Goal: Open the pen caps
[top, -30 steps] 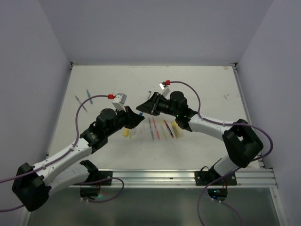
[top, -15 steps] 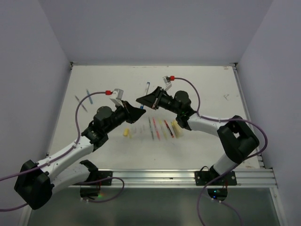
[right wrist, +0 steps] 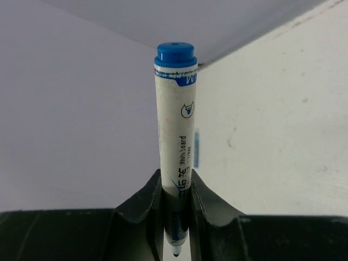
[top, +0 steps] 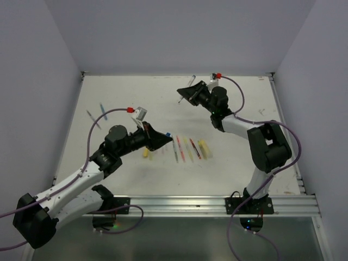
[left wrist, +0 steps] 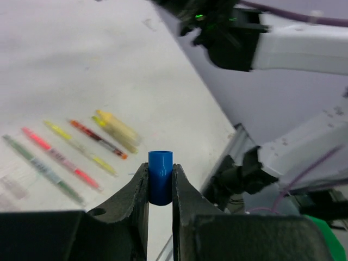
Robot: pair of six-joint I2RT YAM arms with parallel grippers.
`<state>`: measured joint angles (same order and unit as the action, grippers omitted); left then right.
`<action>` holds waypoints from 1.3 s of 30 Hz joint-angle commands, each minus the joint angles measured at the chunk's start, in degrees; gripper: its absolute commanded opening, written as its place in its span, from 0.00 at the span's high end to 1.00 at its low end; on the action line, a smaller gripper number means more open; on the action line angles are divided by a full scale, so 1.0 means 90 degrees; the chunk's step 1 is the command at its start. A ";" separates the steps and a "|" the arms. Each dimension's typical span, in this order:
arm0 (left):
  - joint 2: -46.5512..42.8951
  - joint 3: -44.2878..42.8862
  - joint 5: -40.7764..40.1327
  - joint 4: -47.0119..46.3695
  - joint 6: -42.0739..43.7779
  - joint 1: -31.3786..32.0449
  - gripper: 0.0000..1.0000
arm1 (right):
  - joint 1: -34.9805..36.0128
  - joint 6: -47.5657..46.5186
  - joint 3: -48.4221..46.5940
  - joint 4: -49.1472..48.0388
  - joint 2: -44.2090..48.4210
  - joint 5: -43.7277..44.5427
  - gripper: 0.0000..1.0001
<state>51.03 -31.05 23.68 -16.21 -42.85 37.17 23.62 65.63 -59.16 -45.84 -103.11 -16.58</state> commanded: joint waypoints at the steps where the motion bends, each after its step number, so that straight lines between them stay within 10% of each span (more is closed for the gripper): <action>1: 0.0209 -0.0912 -0.1947 0.2774 0.0571 -0.0077 1.00 | 0.0227 -0.1487 -0.0896 0.2333 0.0537 -0.0238 1.00; 4: 0.0609 -0.1198 -0.3854 0.4425 0.0087 -0.0077 1.00 | 0.0296 -0.2621 -0.1220 0.4747 0.0880 0.0006 1.00; 12: 0.0034 -0.0145 -0.4798 0.4485 -0.0873 -0.0135 1.00 | 0.0257 -0.4741 -0.0762 0.8188 0.2001 0.1362 1.00; 39: 0.1508 0.0413 -0.4547 0.3374 -0.0474 -0.0624 0.93 | 0.0003 -0.5426 0.0381 0.8610 0.1769 0.2477 0.98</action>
<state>63.75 -27.09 -19.20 19.66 -49.17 32.21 23.92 17.87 -56.01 32.49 -86.98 4.99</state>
